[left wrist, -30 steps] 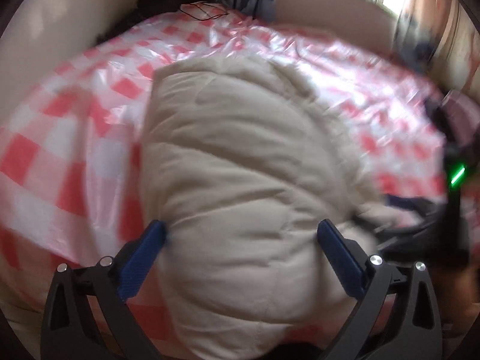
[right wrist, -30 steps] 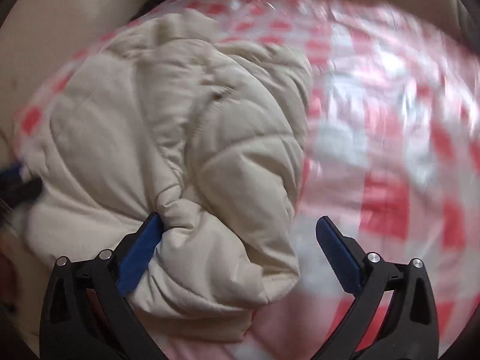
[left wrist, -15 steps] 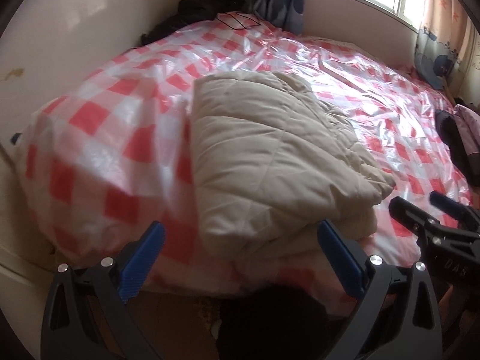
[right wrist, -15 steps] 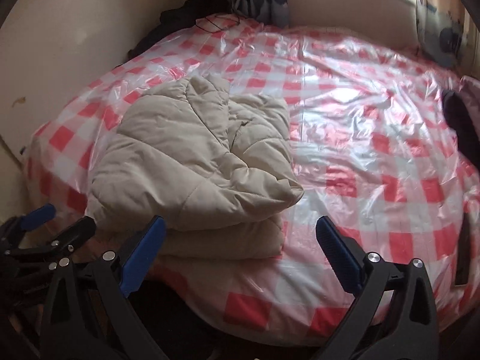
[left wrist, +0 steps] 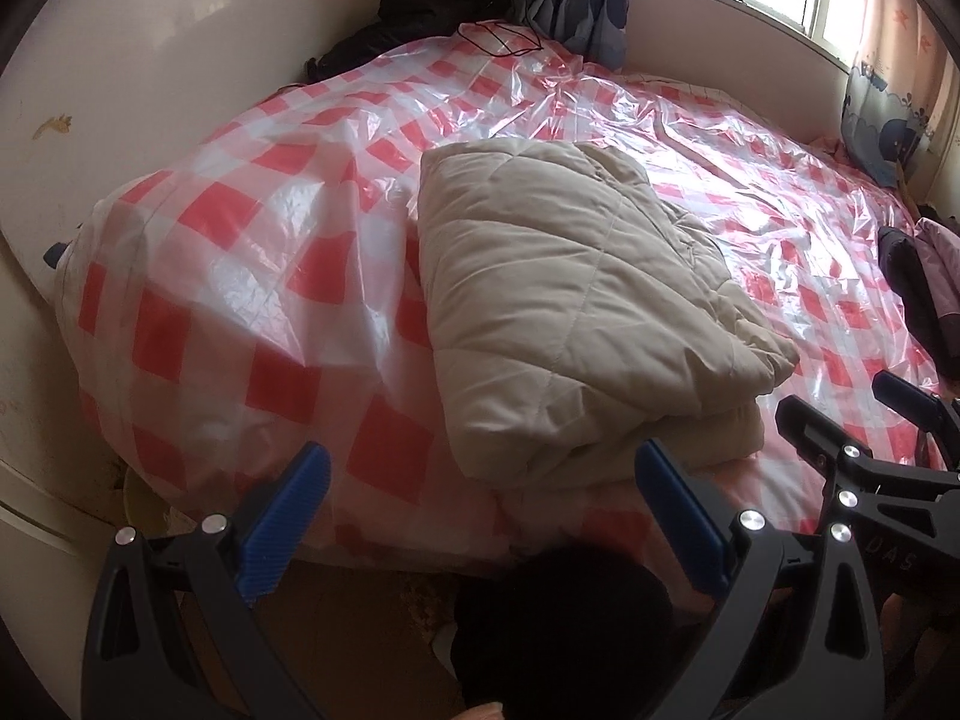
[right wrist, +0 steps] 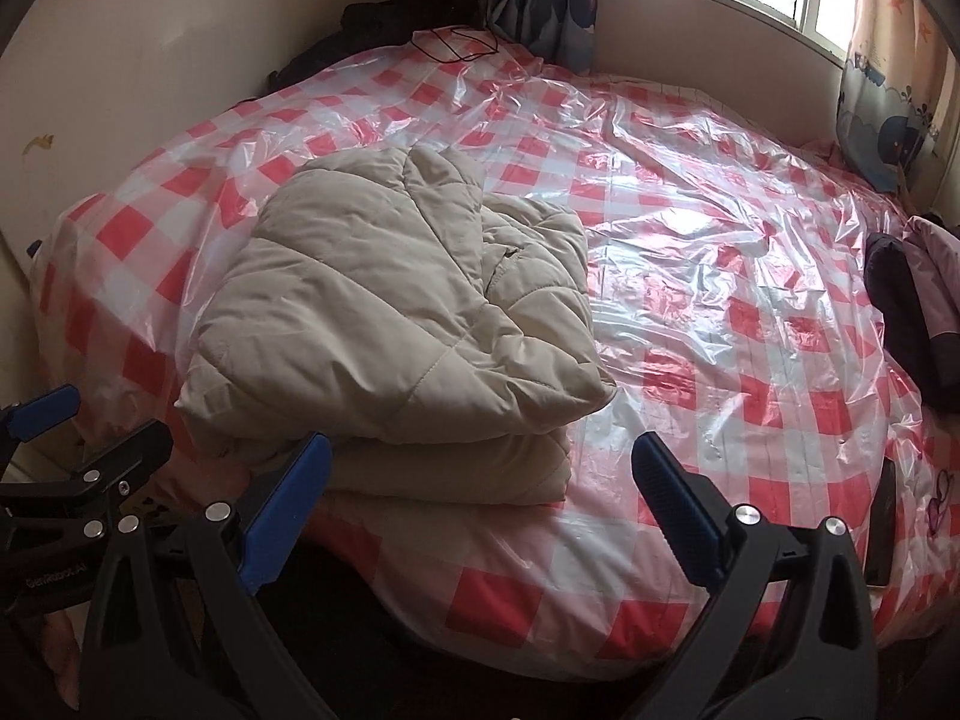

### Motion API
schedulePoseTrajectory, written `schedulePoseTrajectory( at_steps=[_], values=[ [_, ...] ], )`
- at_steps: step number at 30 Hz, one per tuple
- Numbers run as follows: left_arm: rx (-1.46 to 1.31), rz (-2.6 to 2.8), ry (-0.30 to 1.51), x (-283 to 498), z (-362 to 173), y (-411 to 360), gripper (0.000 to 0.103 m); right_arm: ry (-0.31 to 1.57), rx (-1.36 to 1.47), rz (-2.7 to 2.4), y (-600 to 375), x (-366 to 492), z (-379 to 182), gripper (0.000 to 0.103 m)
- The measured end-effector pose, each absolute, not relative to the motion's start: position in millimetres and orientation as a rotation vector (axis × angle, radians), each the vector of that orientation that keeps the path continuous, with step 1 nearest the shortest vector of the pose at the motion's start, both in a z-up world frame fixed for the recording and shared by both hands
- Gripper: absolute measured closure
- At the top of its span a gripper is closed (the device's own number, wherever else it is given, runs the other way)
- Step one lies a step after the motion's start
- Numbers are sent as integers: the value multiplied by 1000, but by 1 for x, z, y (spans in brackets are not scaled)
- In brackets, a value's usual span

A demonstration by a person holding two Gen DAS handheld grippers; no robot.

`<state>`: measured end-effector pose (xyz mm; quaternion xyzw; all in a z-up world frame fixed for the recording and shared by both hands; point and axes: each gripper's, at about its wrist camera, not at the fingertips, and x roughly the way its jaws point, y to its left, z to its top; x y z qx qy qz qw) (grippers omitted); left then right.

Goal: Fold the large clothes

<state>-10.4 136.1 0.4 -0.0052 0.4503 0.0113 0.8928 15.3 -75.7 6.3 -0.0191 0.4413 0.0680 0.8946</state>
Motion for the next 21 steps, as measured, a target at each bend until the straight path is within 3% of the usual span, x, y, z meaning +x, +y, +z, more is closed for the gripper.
schedulePoseTrajectory(
  at_steps=[21],
  values=[
    [-10,23,938,-11,-5,141,6,938,-44,157,-61,22,2,6]
  ],
)
